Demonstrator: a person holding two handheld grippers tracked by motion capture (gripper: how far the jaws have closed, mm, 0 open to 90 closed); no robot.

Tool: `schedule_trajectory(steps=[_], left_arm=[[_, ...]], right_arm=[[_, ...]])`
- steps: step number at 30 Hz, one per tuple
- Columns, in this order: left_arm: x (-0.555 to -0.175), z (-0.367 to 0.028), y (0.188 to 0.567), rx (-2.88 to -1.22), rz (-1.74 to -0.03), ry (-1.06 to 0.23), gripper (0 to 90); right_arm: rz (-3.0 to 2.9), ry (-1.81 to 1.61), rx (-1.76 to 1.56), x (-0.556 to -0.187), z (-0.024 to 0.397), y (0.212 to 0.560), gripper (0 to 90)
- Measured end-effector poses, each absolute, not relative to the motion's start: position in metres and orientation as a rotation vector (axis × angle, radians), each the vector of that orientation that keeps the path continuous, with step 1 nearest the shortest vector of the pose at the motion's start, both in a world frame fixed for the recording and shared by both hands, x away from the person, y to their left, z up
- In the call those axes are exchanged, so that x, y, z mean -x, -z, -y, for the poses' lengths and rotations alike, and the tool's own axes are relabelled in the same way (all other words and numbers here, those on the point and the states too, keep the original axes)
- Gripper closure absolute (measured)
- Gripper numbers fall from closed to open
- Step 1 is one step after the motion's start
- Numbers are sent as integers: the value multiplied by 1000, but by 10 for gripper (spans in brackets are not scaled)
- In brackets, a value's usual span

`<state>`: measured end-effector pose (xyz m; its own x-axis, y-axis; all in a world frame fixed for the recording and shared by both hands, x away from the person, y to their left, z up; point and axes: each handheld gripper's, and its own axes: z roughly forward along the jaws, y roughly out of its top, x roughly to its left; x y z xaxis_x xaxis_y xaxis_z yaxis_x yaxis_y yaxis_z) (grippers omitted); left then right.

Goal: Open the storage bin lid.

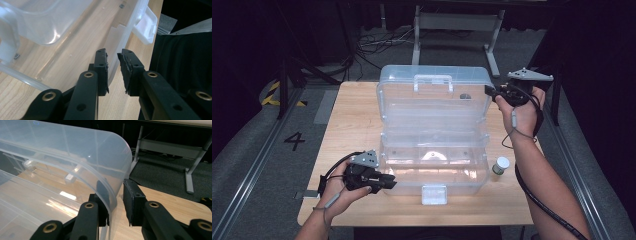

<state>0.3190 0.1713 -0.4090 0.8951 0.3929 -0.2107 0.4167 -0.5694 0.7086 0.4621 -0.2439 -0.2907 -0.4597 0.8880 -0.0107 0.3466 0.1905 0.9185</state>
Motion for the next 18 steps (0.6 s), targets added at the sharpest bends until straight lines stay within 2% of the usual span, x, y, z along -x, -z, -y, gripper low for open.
schedule_trajectory(steps=[18], left_arm=[[-319, -170, 412, -2236, -570, 28, 737]], right_arm=[[-1944, -1238, -1206, -483, 244, 289, 751]])
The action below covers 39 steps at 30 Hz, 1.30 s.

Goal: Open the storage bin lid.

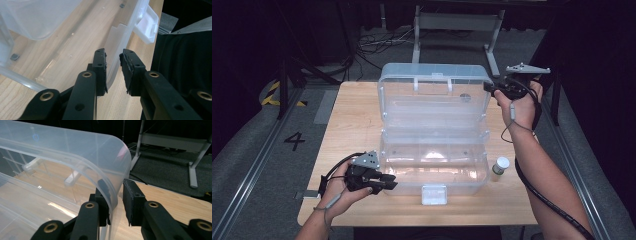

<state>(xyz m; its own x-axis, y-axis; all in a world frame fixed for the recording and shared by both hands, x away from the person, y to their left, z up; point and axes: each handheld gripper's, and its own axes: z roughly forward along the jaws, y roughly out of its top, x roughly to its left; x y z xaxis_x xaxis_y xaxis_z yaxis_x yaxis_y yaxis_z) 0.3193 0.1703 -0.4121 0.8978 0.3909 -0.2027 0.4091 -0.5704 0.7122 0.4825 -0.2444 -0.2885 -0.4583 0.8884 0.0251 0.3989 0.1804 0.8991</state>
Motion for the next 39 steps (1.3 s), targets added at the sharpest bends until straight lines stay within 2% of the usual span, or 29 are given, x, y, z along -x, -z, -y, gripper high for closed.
schedule_trajectory(steps=[9, 11, 21, 39], left_arm=[[-320, -170, 412, -2238, -566, 35, 739], [-320, -170, 412, -2237, -564, 30, 739], [-319, -169, 412, -2243, -564, 25, 734], [-320, -170, 413, -2233, -569, 30, 734]], right_arm=[[-1962, -1221, -1258, -496, 243, 287, 763], [-1960, -1199, -1239, -497, 244, 285, 856], [-1977, -1187, -1302, -524, 242, 292, 864], [-1943, -1219, -1368, -540, 242, 304, 866]])
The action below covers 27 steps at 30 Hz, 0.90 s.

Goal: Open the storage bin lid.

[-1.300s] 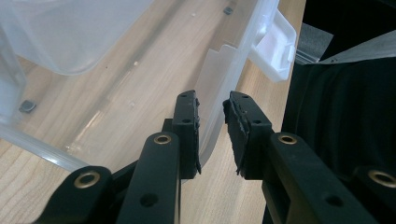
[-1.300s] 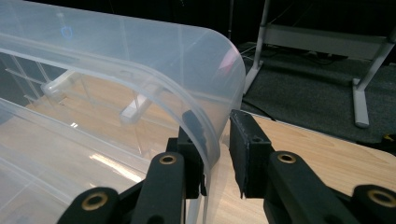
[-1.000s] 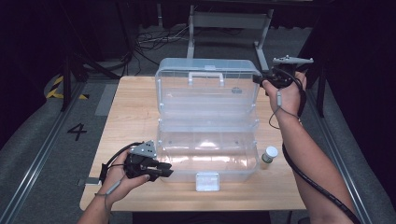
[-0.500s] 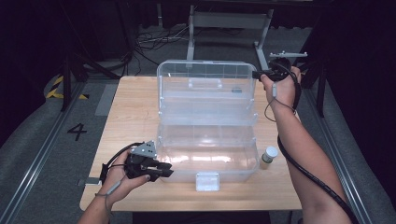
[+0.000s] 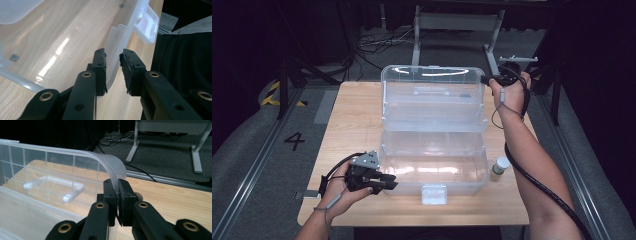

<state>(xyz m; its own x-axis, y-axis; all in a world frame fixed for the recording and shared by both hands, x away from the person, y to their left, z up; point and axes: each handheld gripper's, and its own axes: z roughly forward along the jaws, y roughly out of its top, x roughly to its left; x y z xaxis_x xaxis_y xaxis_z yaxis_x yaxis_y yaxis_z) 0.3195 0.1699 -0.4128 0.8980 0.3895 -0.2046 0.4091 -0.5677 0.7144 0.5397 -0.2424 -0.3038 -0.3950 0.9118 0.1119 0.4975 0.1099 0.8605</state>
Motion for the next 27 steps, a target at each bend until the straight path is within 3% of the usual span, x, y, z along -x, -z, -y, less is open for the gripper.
schedule_trajectory(steps=[27], left_arm=[[-321, -171, 413, -2229, -565, 44, 736]], right_arm=[[-1967, -1200, -1484, -573, 241, 325, 864]])
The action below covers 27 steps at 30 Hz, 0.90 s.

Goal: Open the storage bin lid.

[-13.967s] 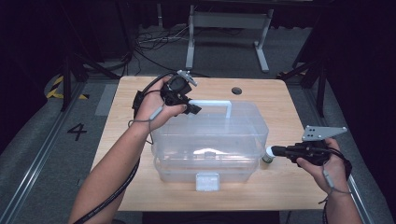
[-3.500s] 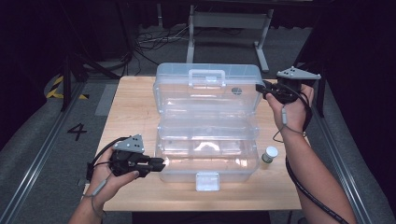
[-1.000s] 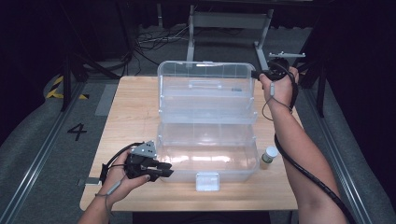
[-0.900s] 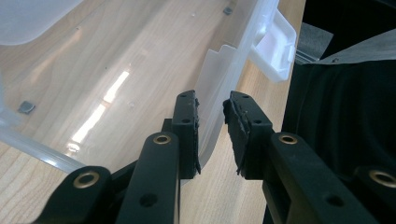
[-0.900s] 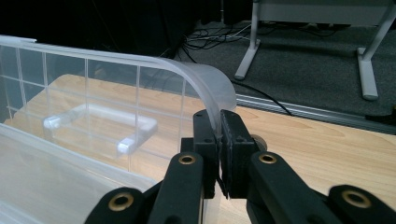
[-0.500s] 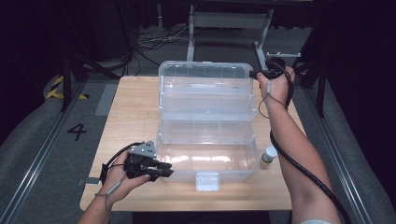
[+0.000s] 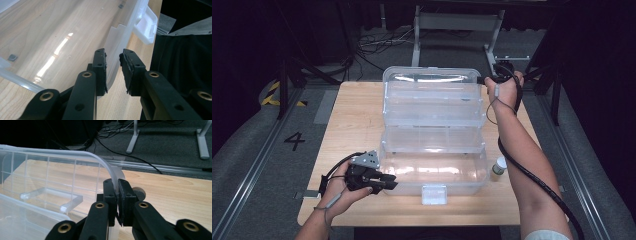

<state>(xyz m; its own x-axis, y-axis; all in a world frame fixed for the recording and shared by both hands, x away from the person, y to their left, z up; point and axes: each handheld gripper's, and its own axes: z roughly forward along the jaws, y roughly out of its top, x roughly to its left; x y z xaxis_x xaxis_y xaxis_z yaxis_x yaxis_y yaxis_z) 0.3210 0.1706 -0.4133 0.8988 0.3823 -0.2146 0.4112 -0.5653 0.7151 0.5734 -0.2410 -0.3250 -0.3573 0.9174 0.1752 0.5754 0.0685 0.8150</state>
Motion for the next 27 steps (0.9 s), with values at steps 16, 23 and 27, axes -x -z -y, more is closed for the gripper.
schedule_trajectory(steps=[16, 23, 27], left_arm=[[-321, -171, 414, -2225, -565, 45, 737], [-321, -171, 414, -2216, -566, 45, 737], [-321, -172, 414, -2216, -564, 49, 738]], right_arm=[[-1989, -1192, -1547, -587, 242, 335, 861], [-1996, -1196, -1577, -592, 243, 341, 860], [-1999, -1191, -1583, -595, 243, 343, 859]])
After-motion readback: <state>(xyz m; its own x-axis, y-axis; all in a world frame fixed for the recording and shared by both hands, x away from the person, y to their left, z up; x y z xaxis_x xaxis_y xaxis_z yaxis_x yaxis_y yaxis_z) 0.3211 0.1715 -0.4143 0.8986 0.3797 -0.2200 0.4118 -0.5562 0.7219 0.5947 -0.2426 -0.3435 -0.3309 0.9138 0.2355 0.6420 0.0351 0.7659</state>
